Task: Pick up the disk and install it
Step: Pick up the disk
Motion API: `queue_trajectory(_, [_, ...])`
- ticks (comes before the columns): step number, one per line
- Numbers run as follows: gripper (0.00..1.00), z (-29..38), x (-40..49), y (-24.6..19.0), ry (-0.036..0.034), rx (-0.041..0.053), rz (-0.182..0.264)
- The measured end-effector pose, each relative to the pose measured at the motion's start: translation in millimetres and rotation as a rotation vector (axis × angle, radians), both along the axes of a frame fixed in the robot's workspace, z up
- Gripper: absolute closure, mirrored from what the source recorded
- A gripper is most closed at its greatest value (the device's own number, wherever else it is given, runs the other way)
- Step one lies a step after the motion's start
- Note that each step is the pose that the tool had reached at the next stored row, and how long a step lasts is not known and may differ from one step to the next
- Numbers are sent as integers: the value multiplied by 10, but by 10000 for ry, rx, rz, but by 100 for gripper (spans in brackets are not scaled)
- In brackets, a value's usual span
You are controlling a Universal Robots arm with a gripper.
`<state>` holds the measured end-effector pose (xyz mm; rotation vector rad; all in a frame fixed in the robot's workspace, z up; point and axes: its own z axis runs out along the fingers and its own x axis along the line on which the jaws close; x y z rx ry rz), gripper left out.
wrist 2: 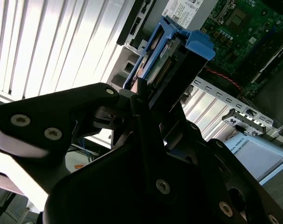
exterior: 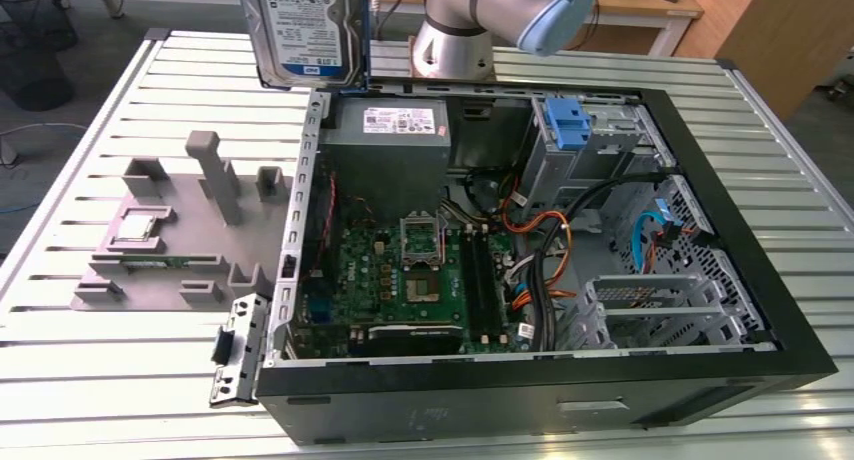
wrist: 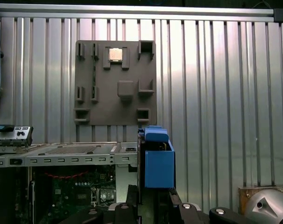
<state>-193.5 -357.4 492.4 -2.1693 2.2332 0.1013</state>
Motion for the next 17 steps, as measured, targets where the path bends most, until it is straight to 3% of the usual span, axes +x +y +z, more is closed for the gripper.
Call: queue_trajectory(17, [65, 0, 38, 0, -1, 11, 1])
